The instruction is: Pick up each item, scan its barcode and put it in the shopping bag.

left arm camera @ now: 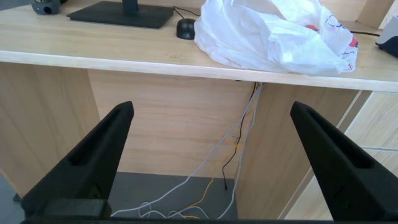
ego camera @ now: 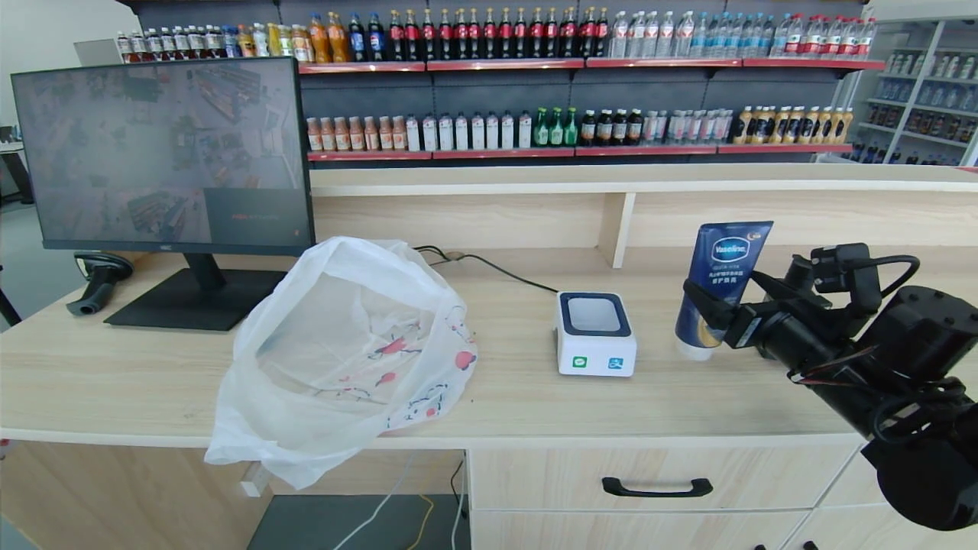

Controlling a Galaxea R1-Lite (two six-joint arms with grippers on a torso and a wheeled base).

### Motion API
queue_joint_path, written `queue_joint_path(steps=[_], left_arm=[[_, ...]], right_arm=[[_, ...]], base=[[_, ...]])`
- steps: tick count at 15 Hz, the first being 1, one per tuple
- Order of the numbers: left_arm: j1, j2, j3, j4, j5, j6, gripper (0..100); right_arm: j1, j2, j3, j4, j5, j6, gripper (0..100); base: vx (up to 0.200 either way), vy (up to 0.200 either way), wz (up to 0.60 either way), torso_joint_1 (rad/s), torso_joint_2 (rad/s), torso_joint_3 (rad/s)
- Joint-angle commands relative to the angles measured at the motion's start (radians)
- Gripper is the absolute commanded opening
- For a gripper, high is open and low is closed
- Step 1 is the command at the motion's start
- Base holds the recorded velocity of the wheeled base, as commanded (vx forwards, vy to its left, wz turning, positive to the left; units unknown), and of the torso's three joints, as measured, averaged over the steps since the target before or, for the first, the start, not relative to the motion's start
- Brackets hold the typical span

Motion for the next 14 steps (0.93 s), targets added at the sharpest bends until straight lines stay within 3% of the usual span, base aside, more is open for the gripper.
queue_joint_path(steps=[1, 4, 14], left_arm=[[0.0, 0.0, 0.0, 0.0, 0.0, -0.001, 100], [0.0, 0.0, 0.0, 0.0, 0.0, 0.0, 100], [0.0, 0.0, 0.0, 0.0, 0.0, 0.0, 100]], right_arm=[[-0.012, -0.019, 0.031, -0.001, 0.0, -0.003, 100], [-0.009, -0.071, 0.074, -0.001, 0.0, -0.009, 100], [0.033, -0.033, 0.042, -0.001, 0.003, -0.009, 100]], base=[[0.0, 0.0, 0.0, 0.0, 0.0, 0.0], [0.0, 0.0, 0.0, 0.0, 0.0, 0.0], [0.0, 0.0, 0.0, 0.0, 0.0, 0.0]])
